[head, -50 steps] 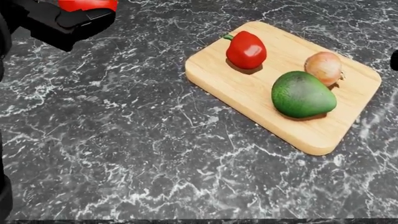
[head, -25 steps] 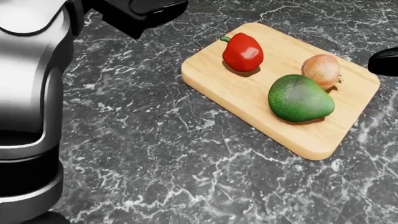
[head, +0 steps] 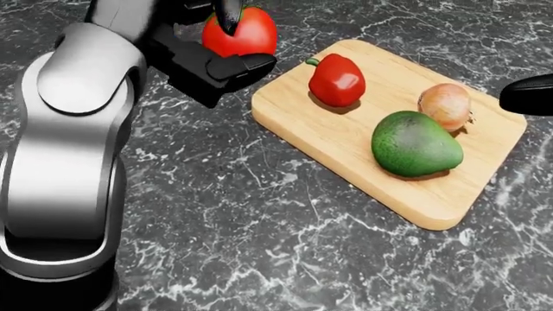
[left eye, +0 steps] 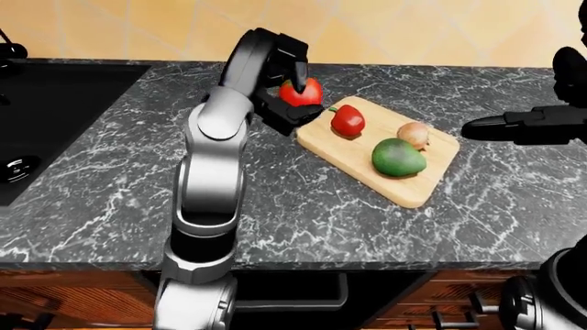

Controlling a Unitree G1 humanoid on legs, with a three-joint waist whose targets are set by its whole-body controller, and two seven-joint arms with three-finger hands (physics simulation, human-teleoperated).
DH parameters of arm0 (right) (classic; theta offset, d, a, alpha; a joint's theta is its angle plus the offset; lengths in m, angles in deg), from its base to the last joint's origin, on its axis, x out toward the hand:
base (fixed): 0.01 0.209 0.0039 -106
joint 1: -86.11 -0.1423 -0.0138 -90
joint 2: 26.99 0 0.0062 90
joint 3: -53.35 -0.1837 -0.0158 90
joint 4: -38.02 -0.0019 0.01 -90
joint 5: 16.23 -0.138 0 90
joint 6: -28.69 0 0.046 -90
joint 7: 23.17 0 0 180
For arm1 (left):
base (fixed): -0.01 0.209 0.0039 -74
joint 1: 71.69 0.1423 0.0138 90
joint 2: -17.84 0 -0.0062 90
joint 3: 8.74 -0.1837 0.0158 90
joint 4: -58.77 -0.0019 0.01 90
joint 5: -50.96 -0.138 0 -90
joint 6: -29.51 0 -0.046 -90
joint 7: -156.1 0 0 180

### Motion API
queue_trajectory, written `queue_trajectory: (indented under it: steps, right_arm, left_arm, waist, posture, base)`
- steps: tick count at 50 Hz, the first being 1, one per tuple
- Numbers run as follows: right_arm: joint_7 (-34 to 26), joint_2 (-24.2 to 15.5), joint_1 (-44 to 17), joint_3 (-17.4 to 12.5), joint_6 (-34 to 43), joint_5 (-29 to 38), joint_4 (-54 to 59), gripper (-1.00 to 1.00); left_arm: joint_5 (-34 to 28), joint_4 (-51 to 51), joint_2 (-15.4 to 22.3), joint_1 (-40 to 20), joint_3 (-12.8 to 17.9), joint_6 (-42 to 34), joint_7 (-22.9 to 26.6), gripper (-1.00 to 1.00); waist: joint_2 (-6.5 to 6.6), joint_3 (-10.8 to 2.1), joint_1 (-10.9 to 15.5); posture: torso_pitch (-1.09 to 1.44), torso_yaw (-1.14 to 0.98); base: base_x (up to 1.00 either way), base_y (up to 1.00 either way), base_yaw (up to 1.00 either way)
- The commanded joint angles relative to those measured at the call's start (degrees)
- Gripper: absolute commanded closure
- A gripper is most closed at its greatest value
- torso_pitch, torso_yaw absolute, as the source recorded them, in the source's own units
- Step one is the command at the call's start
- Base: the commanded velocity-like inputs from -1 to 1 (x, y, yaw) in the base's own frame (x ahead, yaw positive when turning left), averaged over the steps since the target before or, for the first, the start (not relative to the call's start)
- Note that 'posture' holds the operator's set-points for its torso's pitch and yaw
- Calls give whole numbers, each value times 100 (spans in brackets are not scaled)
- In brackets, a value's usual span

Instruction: Place the avocado, onion, tomato and bell pepper on the cutting board.

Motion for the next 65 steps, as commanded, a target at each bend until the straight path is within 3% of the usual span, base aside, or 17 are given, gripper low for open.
queue_trajectory:
  steps: [1,16,31,37,47,65]
  right_arm:
    - [29,-125,-115,-128,-82,6,-164,-100]
    - [193,-223,-220,-91,-94,-172,-27,-100]
    - [199,-291,-69,-218,-2,-284,-206,-100]
    - [327,-154,11,-170,-159,-272,-138,-100]
    - [359,-74,136,-230,-165,-299,-250,-100]
    - [555,-31,-62,-114,-358,-371,87,-100]
  left_arm:
    - [-93,180,-31,-178,62,127,-60,100]
    - [-20,10,-265,-177,34,97,-321,100]
    - [217,-758,-549,-280,5,495,-879,100]
    - [375,-1582,-671,-552,10,1020,-1150,100]
    - [549,-2641,-596,-885,85,1717,-1455,100]
    - [489,-3207,-525,-781,97,2187,-1576,100]
  waist:
    - [-38,-163,-6]
    - [-48,-178,-26]
    - [-104,-200,9]
    - [-125,-213,24]
    - [-129,-231,34]
    - [-94,-244,2]
  posture:
    - [0,-9]
    - [0,-9]
    - [0,-9]
    - [0,-9]
    - [0,-9]
    - [0,-9]
  base:
    - [0,0,0]
    - [0,0,0]
    - [0,0,0]
    - [0,0,0]
    - [0,0,0]
    - [0,0,0]
